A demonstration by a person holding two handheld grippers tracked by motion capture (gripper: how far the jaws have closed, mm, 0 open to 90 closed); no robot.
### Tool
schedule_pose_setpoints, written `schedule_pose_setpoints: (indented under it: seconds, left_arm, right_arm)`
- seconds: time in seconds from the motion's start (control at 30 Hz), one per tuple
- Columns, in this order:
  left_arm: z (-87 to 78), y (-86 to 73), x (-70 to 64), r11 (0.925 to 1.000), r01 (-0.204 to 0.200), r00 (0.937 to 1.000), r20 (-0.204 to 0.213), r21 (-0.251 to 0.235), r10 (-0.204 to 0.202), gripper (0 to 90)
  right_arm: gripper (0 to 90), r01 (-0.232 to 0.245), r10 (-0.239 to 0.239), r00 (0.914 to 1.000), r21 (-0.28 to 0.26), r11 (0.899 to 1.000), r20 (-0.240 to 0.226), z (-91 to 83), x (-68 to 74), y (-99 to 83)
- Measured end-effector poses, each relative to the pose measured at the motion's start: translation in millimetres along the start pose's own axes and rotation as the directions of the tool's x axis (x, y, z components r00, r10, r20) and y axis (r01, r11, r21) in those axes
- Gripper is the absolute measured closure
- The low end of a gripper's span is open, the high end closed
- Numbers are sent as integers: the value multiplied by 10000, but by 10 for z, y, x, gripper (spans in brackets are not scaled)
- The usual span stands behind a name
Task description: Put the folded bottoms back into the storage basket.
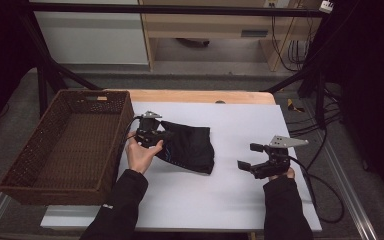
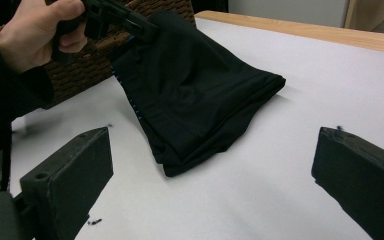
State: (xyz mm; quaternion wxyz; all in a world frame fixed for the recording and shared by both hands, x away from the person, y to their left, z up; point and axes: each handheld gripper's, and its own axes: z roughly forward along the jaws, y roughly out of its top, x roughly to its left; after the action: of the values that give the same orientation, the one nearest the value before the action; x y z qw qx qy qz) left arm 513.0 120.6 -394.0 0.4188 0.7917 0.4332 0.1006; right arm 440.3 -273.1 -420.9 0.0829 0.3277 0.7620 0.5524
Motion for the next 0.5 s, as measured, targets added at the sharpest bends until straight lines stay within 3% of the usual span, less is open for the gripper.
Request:
schedule_pose_setpoints:
  seconds: [0.5]
  left_arm:
    - [-95,168,-178,9990,-404,9988,285,-173,409,820]
  right_arm:
    - [31,14,-14,10000,-17,10000,-10,-2,0,1]
